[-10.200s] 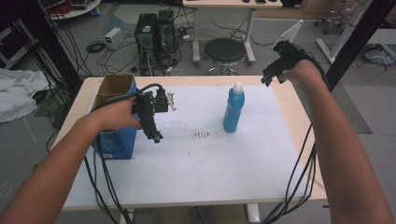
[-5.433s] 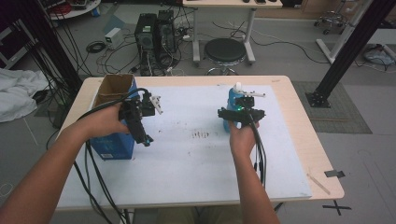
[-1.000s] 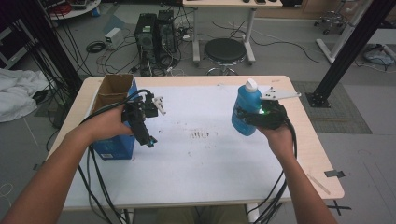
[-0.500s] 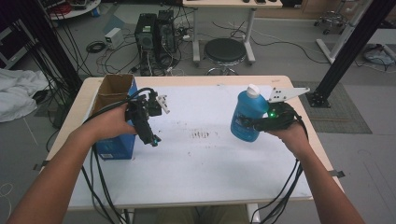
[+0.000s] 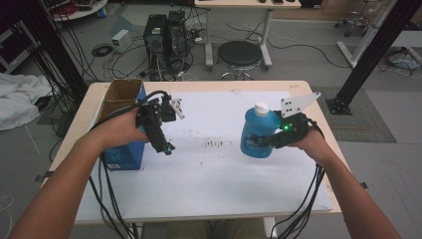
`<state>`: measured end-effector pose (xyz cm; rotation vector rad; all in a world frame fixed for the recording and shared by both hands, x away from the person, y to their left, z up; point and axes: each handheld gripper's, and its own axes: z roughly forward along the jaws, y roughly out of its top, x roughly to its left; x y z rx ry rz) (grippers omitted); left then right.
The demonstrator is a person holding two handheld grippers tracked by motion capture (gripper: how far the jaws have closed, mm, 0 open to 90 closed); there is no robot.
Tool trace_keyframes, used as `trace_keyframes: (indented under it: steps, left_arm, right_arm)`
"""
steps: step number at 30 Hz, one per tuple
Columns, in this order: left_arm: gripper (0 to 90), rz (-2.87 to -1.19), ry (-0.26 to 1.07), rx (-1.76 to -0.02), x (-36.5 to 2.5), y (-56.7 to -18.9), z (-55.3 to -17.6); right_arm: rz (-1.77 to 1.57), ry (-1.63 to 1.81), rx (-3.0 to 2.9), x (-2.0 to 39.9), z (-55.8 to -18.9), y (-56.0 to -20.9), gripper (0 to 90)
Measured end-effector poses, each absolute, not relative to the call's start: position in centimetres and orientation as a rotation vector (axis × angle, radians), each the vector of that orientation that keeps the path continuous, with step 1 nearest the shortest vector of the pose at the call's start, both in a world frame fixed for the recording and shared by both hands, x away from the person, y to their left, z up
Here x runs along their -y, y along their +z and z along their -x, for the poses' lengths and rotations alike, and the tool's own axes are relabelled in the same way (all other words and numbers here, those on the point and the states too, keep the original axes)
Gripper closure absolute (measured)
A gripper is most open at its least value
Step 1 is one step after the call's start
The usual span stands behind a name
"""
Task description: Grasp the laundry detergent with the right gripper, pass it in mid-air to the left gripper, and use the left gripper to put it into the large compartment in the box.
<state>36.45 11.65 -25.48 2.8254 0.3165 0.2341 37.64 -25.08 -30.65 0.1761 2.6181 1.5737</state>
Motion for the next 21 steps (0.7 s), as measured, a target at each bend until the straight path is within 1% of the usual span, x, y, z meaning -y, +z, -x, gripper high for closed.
trace_keyframes:
  steps: [3, 9, 17, 21]
  left_arm:
    - [4.3, -2.824, 0.214, -0.320, -11.6, -25.3, -36.4]
    - [4.3, -2.809, 0.200, -0.319, -11.2, -24.9, -36.4]
    - [4.3, -2.784, 0.183, -0.315, -10.4, -24.1, -36.0]
    - [4.3, -2.792, 0.172, -0.287, -9.9, -23.7, -35.7]
  right_arm:
    - [-0.098, 1.609, -2.621, 25.2, -37.6, -30.7, 44.2]
    - [-0.045, 1.640, -2.652, 25.1, -37.8, -30.9, 44.2]
    - [0.056, 1.649, -2.703, 23.5, -38.0, -31.3, 44.3]
    - [0.098, 1.618, -2.734, 22.5, -37.9, -31.5, 44.3]
